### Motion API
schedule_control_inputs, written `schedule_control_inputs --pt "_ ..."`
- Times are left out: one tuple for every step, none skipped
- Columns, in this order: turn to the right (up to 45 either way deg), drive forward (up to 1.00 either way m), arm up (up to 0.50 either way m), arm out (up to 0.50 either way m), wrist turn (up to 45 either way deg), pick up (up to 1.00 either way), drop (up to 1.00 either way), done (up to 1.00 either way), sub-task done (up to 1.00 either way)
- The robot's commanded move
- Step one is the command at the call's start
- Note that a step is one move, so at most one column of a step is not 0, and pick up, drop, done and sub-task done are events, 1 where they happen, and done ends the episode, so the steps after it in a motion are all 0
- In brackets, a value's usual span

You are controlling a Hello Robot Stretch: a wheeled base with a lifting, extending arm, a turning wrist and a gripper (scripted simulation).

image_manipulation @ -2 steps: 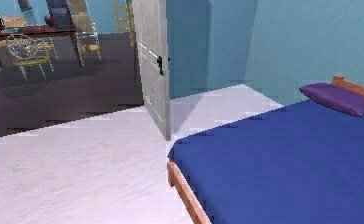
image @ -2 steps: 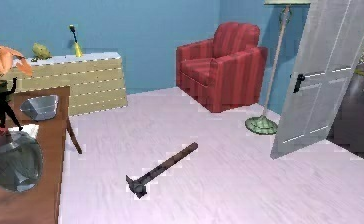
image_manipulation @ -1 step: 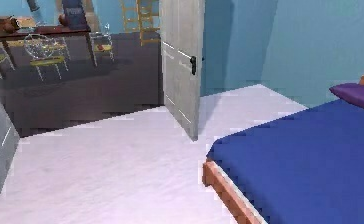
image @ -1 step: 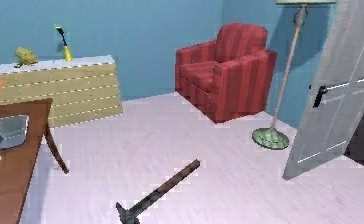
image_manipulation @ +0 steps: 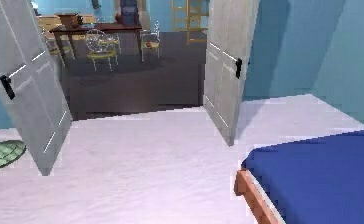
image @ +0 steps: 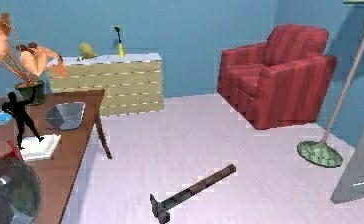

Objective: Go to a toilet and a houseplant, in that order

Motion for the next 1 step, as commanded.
schedule_control_inputs --pt "0.0 1.0 0.0 0.0 0.0 0.0 0.0 0.0 0.0"
